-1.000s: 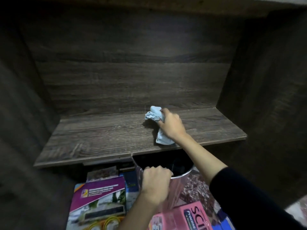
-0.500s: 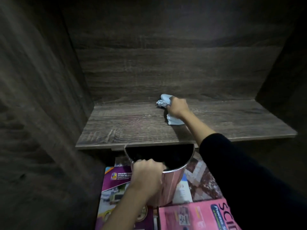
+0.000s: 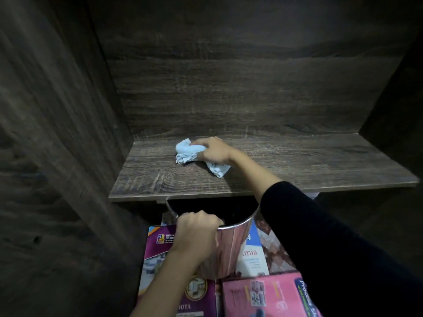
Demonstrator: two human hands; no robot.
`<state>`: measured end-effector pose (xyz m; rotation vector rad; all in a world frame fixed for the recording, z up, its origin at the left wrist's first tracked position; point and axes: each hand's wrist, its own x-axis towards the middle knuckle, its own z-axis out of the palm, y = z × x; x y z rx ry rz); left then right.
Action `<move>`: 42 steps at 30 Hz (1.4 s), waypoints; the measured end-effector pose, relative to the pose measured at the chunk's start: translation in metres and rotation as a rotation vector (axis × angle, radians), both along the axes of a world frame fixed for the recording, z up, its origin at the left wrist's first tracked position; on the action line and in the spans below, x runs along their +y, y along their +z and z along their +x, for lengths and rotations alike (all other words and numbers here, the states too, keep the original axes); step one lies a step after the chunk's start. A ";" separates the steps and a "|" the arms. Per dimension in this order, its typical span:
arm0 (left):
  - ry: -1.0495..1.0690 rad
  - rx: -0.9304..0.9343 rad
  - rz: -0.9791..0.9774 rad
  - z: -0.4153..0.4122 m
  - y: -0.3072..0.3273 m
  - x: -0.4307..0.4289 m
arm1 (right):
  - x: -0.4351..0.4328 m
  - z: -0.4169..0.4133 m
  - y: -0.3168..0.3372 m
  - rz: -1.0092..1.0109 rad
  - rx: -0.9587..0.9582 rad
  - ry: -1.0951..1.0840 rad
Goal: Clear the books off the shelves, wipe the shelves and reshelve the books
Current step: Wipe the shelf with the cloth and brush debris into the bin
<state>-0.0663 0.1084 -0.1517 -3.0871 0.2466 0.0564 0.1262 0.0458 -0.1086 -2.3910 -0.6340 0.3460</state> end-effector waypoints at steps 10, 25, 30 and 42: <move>-0.002 0.065 0.137 -0.015 0.002 -0.008 | -0.032 -0.054 0.003 0.172 0.161 0.031; -0.066 0.023 0.217 -0.045 -0.005 -0.018 | -0.081 -0.123 0.017 0.171 0.206 -0.014; -0.088 0.029 0.229 -0.044 -0.005 -0.026 | -0.104 -0.112 0.028 0.101 -0.124 -0.247; -0.115 0.009 0.205 -0.035 -0.008 -0.045 | -0.127 -0.125 -0.017 -0.408 -0.199 -0.466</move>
